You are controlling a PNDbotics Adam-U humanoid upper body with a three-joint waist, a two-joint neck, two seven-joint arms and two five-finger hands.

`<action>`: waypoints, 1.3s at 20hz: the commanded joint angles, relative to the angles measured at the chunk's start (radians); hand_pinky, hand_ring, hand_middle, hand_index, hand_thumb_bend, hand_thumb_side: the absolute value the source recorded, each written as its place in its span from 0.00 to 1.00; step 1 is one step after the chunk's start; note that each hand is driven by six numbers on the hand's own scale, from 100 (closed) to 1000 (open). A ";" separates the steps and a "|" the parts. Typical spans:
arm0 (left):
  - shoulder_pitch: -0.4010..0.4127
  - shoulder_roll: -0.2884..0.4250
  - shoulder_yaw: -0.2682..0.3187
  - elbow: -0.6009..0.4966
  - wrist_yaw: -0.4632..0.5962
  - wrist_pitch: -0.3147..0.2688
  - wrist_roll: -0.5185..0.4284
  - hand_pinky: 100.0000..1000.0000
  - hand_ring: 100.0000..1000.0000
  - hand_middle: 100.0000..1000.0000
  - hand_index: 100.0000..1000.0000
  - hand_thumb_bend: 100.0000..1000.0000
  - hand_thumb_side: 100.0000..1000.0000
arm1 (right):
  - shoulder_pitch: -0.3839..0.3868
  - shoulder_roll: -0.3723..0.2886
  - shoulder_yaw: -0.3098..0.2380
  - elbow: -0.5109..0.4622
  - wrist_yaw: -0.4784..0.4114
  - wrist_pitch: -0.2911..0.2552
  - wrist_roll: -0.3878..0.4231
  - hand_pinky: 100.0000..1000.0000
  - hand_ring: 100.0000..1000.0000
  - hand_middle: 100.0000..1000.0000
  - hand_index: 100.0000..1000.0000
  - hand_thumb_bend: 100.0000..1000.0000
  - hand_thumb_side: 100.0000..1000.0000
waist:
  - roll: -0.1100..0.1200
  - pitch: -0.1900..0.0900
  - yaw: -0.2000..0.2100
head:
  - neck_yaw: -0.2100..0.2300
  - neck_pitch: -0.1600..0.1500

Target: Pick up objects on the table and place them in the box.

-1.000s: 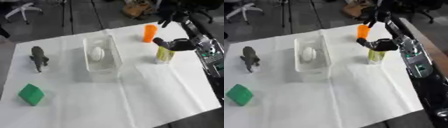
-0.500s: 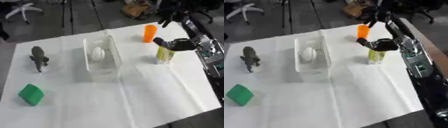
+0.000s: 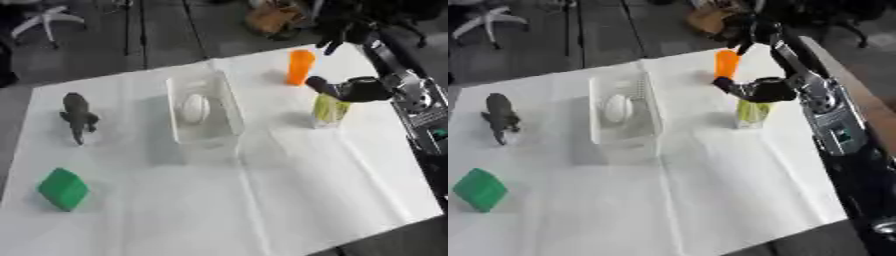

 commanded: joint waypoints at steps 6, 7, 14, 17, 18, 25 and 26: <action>-0.007 0.017 0.010 -0.011 -0.002 -0.001 0.000 0.57 0.64 0.59 0.72 0.25 0.98 | -0.046 -0.145 -0.024 0.118 0.064 -0.049 -0.017 0.53 0.65 0.84 0.89 0.56 0.25 | -0.003 -0.014 0.000 | 0.000 0.005; -0.007 0.017 0.010 -0.011 -0.002 -0.001 -0.001 0.57 0.64 0.59 0.72 0.25 0.98 | -0.049 -0.154 -0.023 0.133 0.073 -0.055 -0.015 0.55 0.67 0.84 0.89 0.54 0.31 | -0.003 -0.014 0.000 | 0.000 0.005; -0.004 0.021 0.009 -0.009 -0.002 -0.001 -0.002 0.57 0.64 0.59 0.72 0.25 0.98 | -0.115 -0.243 -0.010 0.353 0.213 -0.138 0.039 0.62 0.72 0.85 0.89 0.53 0.46 | -0.005 -0.018 0.004 | -0.003 0.005; -0.004 0.022 0.008 -0.009 -0.002 -0.001 -0.003 0.57 0.64 0.59 0.72 0.25 0.98 | -0.136 -0.268 0.002 0.413 0.271 -0.171 0.039 0.66 0.75 0.86 0.89 0.51 0.52 | -0.006 -0.018 0.005 | -0.005 0.005; -0.004 0.022 0.008 -0.009 -0.002 -0.001 -0.003 0.57 0.64 0.59 0.72 0.25 0.98 | -0.141 -0.271 0.005 0.429 0.287 -0.181 0.034 0.66 0.75 0.86 0.89 0.51 0.52 | -0.006 -0.018 0.004 | -0.005 0.005; -0.004 0.023 0.005 -0.009 0.000 -0.001 -0.006 0.57 0.64 0.59 0.72 0.25 0.98 | -0.186 -0.343 0.056 0.553 0.388 -0.220 0.092 0.82 0.87 0.89 0.90 0.47 0.73 | -0.008 -0.017 0.010 | -0.014 0.005; -0.004 0.023 0.005 -0.009 0.000 -0.001 -0.007 0.57 0.64 0.59 0.72 0.25 0.98 | -0.192 -0.344 0.054 0.561 0.404 -0.226 0.107 0.83 0.87 0.89 0.90 0.47 0.74 | -0.008 -0.017 0.010 | -0.014 0.005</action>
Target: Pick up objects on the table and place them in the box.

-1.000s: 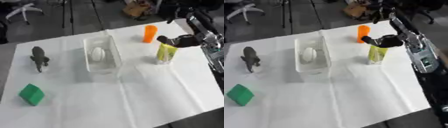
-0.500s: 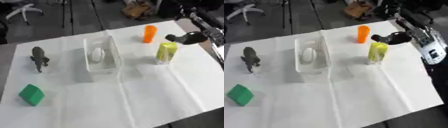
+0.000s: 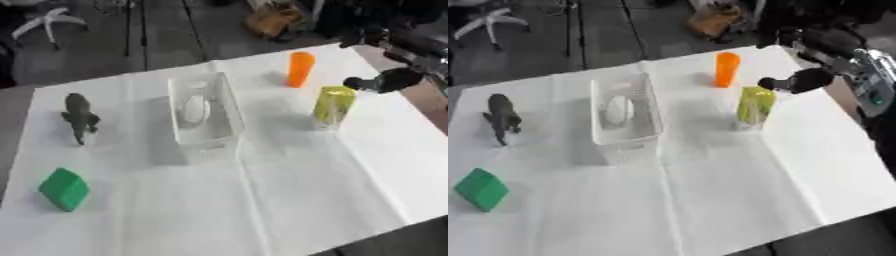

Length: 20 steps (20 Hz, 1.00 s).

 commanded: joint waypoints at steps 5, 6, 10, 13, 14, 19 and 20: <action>-0.005 0.022 0.004 -0.010 0.000 -0.001 -0.005 0.57 0.64 0.59 0.72 0.25 0.98 | -0.037 -0.053 0.005 0.051 0.114 -0.032 0.071 0.85 0.89 0.89 0.90 0.47 0.81 | -0.002 -0.012 0.001 | -0.005 0.005; -0.005 0.022 0.004 -0.011 0.000 -0.001 -0.005 0.57 0.64 0.59 0.72 0.25 0.98 | -0.040 -0.048 0.008 0.060 0.130 -0.035 0.072 0.84 0.88 0.89 0.89 0.47 0.81 | -0.002 -0.013 0.002 | -0.006 0.005; -0.005 0.021 0.004 -0.011 0.001 -0.001 -0.005 0.57 0.64 0.59 0.72 0.25 0.98 | -0.050 -0.032 0.017 0.089 0.187 -0.046 0.051 0.84 0.88 0.89 0.89 0.47 0.82 | -0.002 -0.012 0.003 | -0.007 0.005; -0.006 0.021 0.003 -0.011 0.001 -0.001 -0.006 0.57 0.64 0.59 0.72 0.25 0.98 | -0.058 -0.020 0.026 0.105 0.229 -0.057 0.029 0.84 0.88 0.89 0.89 0.47 0.83 | -0.002 -0.012 0.004 | -0.008 0.005; -0.007 0.021 0.002 -0.011 0.001 -0.001 -0.006 0.57 0.64 0.59 0.72 0.25 0.98 | -0.065 -0.014 0.032 0.111 0.244 -0.061 0.022 0.84 0.88 0.89 0.89 0.47 0.85 | -0.001 -0.012 0.005 | -0.009 0.004; -0.008 0.018 0.002 -0.012 0.001 -0.001 -0.007 0.57 0.64 0.59 0.72 0.25 0.98 | -0.099 0.011 0.049 0.155 0.316 -0.082 -0.015 0.84 0.87 0.88 0.89 0.47 0.84 | 0.000 -0.010 0.010 | -0.012 0.000; -0.008 0.018 0.002 -0.012 0.002 -0.001 -0.007 0.57 0.64 0.59 0.72 0.25 0.98 | -0.104 0.014 0.052 0.163 0.327 -0.086 -0.023 0.83 0.87 0.88 0.89 0.47 0.85 | 0.000 -0.009 0.011 | -0.013 -0.001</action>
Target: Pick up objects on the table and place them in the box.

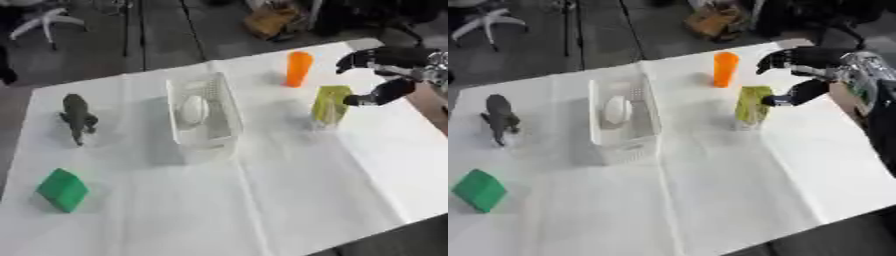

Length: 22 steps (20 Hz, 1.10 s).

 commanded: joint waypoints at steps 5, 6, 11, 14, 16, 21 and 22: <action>-0.012 0.016 0.002 -0.013 0.002 -0.002 -0.003 0.57 0.64 0.59 0.72 0.25 0.98 | -0.049 -0.007 0.017 0.044 0.087 -0.026 -0.045 0.84 0.87 0.88 0.89 0.47 0.87 | 0.001 -0.007 0.006 | -0.007 -0.004; -0.012 0.016 0.002 -0.013 0.002 -0.002 -0.003 0.57 0.64 0.59 0.72 0.25 0.98 | -0.051 -0.005 0.018 0.048 0.096 -0.027 -0.050 0.84 0.87 0.88 0.89 0.47 0.87 | 0.002 -0.006 0.006 | -0.007 -0.005; -0.013 0.016 0.002 -0.013 0.003 -0.002 -0.003 0.57 0.64 0.59 0.72 0.25 0.98 | -0.066 -0.005 0.020 0.071 0.129 -0.030 -0.073 0.84 0.87 0.88 0.89 0.47 0.87 | 0.004 -0.006 0.008 | -0.009 -0.009; -0.013 0.015 0.001 -0.014 0.003 -0.001 -0.004 0.57 0.64 0.59 0.72 0.25 0.98 | -0.070 -0.003 0.023 0.081 0.144 -0.033 -0.081 0.84 0.87 0.88 0.89 0.47 0.88 | 0.006 -0.006 0.007 | -0.010 -0.010; -0.014 0.015 0.001 -0.014 0.003 -0.001 -0.004 0.57 0.64 0.59 0.72 0.25 0.98 | -0.073 -0.001 0.025 0.090 0.154 -0.032 -0.084 0.83 0.87 0.88 0.89 0.47 0.88 | 0.007 -0.005 0.006 | -0.010 -0.012; -0.013 0.015 0.001 -0.014 0.004 -0.001 -0.005 0.57 0.64 0.59 0.72 0.25 0.98 | -0.080 0.000 0.024 0.112 0.174 -0.028 -0.093 0.83 0.86 0.86 0.89 0.48 0.90 | 0.009 -0.005 0.006 | -0.012 -0.013; -0.013 0.015 0.001 -0.014 0.004 -0.001 -0.005 0.57 0.64 0.59 0.72 0.25 0.98 | -0.082 0.001 0.026 0.116 0.180 -0.028 -0.092 0.83 0.86 0.86 0.89 0.48 0.90 | 0.009 -0.005 0.006 | -0.012 -0.013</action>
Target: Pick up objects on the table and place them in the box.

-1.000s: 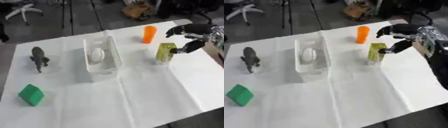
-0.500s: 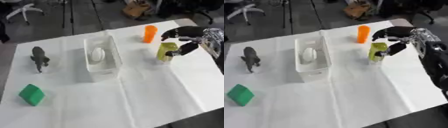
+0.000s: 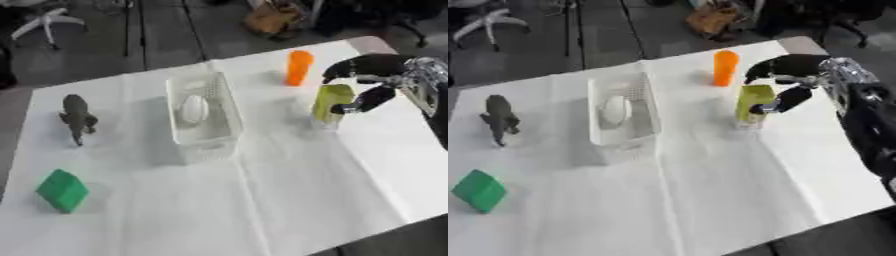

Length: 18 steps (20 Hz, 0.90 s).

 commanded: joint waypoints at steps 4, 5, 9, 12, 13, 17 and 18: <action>-0.012 0.015 0.001 -0.013 0.004 0.000 -0.003 0.57 0.64 0.59 0.72 0.25 0.98 | -0.019 -0.016 -0.001 0.017 0.035 0.003 -0.003 0.77 0.77 0.79 0.87 0.47 0.88 | -0.002 -0.008 -0.001 | -0.004 -0.011; -0.012 0.015 0.001 -0.013 0.004 0.000 -0.002 0.57 0.64 0.59 0.72 0.25 0.98 | -0.019 -0.015 -0.001 0.019 0.037 0.003 -0.005 0.76 0.76 0.79 0.87 0.47 0.88 | -0.002 -0.008 -0.001 | -0.004 -0.011; -0.012 0.015 0.001 -0.013 0.005 0.001 -0.002 0.57 0.64 0.59 0.72 0.25 0.98 | -0.016 -0.010 -0.005 0.023 0.037 0.006 -0.027 0.61 0.60 0.64 0.79 0.43 0.72 | -0.002 -0.008 -0.001 | -0.003 -0.011; -0.011 0.015 0.001 -0.013 0.006 0.000 -0.002 0.57 0.64 0.59 0.72 0.25 0.98 | -0.013 -0.008 -0.007 0.023 0.035 0.007 -0.053 0.56 0.53 0.45 0.62 0.41 0.57 | -0.002 -0.008 -0.001 | -0.003 -0.012; -0.011 0.015 0.001 -0.013 0.006 0.000 -0.002 0.57 0.64 0.59 0.72 0.25 0.98 | -0.012 -0.007 -0.008 0.021 0.032 0.007 -0.065 0.55 0.51 0.39 0.50 0.40 0.50 | -0.002 -0.008 -0.002 | -0.003 -0.012; -0.011 0.014 0.001 -0.012 0.005 0.000 -0.002 0.57 0.64 0.59 0.72 0.25 0.98 | -0.007 -0.007 -0.007 0.021 0.032 0.006 -0.105 0.54 0.50 0.35 0.45 0.40 0.43 | -0.003 -0.008 -0.002 | -0.003 -0.013; -0.011 0.015 0.002 -0.013 0.005 0.000 -0.002 0.57 0.64 0.59 0.72 0.25 0.98 | -0.007 -0.007 -0.007 0.022 0.033 0.006 -0.111 0.54 0.50 0.35 0.45 0.40 0.43 | -0.003 -0.008 -0.001 | -0.004 -0.013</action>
